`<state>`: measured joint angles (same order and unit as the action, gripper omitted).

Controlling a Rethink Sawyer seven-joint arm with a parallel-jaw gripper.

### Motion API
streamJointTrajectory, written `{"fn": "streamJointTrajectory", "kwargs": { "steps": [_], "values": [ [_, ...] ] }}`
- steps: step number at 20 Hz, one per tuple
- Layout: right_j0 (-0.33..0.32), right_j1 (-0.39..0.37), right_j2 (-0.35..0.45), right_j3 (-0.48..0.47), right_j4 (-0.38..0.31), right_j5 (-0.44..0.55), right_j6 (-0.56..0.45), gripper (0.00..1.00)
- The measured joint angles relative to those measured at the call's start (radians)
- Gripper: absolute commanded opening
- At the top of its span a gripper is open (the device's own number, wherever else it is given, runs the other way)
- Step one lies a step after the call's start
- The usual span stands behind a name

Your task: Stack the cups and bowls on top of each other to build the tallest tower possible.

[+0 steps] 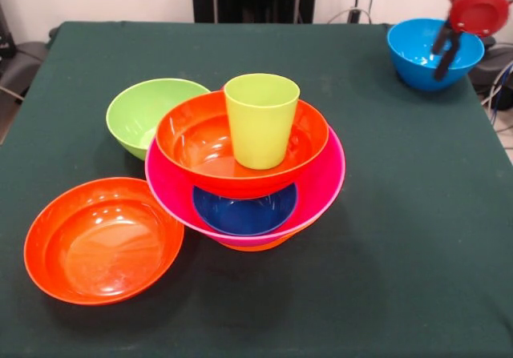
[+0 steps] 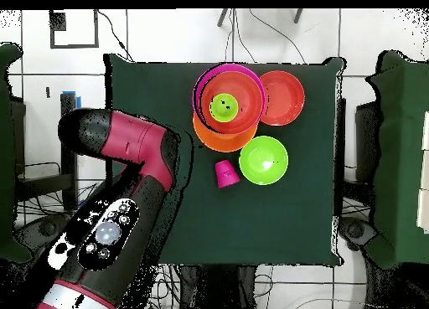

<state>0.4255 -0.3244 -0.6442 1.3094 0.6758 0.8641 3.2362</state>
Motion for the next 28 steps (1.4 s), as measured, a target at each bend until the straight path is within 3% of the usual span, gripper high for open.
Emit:
{"fn": "streamJointTrajectory", "kwargs": {
  "steps": [11,19,28],
  "values": [
    [-0.106,-0.131,0.225,0.069,0.195,-0.117,0.000,1.00],
    [-0.157,-0.158,0.320,0.078,0.199,-0.151,0.000,1.00],
    [-0.131,-0.105,0.325,-0.004,0.120,-0.151,0.000,1.00]
  ]
}}
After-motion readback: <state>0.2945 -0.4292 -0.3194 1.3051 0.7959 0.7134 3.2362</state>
